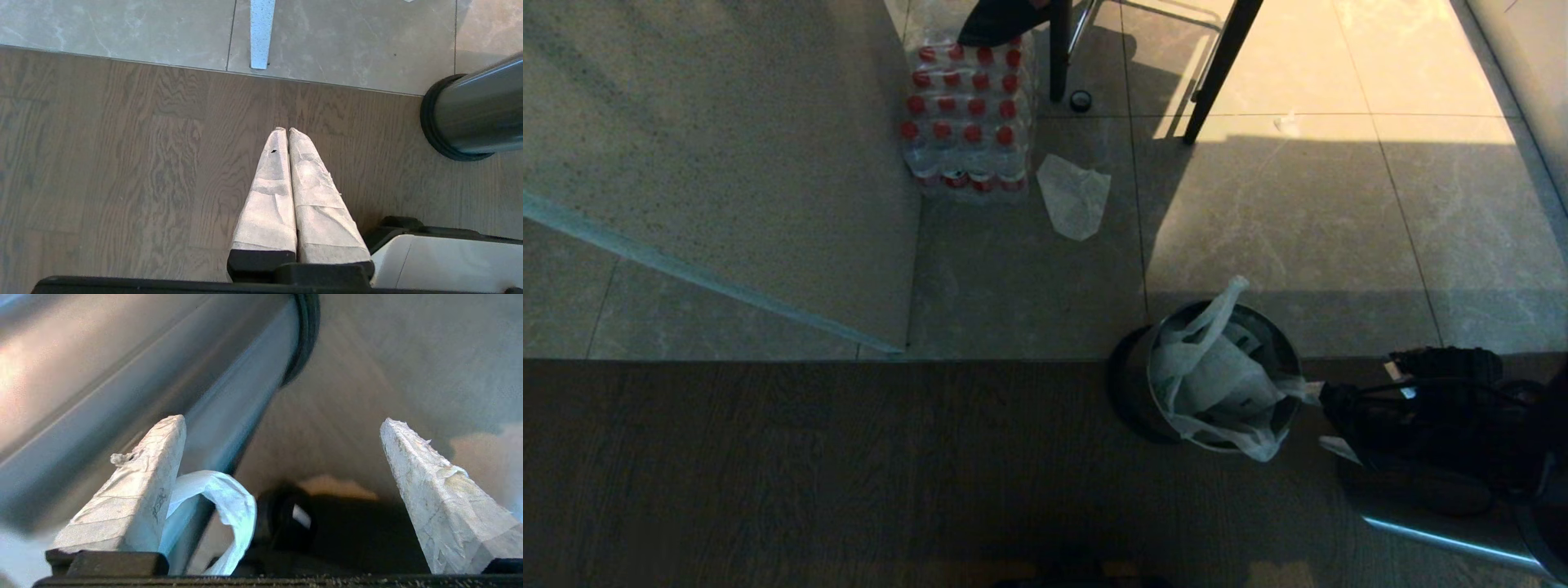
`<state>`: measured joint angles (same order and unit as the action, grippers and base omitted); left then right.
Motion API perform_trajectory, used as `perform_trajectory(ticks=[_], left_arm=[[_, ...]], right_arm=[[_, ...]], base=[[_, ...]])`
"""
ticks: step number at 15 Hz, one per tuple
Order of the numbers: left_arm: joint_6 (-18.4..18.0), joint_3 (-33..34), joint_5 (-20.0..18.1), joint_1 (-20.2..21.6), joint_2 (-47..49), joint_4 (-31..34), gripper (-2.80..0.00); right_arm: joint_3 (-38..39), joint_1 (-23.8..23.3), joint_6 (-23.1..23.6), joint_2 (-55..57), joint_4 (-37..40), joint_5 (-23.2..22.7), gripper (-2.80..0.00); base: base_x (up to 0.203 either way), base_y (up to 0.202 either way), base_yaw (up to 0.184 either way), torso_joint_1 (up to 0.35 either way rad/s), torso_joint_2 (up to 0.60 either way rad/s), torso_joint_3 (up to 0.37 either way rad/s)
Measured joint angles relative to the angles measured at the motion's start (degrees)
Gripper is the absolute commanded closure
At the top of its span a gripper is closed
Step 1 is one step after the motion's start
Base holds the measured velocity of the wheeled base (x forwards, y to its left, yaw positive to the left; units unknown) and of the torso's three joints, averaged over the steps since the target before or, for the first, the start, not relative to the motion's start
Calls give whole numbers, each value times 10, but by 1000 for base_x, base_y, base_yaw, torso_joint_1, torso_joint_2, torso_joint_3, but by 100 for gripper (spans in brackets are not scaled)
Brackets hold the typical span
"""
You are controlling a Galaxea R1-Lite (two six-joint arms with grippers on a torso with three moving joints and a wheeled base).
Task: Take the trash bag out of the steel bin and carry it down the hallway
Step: Pick up the trash bag
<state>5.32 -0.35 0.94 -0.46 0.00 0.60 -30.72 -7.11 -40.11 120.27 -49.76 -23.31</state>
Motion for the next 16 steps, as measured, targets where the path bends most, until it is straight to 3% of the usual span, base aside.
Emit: perform_trajectory(ticks=[6,10,16], left_arm=[[0,0,0,0,0,0,0],[0,0,0,0,0,0,0],[0,0,0,0,0,0,0]], right_arm=[[28,14,1,-36,45,-14,-280],[25,13,-1,-76,103,-64,-280],[-1,18,-2,-125,165,-66,-280]], base=[[0,0,0,0,0,0],[0,0,0,0,0,0],[0,0,0,0,0,0]])
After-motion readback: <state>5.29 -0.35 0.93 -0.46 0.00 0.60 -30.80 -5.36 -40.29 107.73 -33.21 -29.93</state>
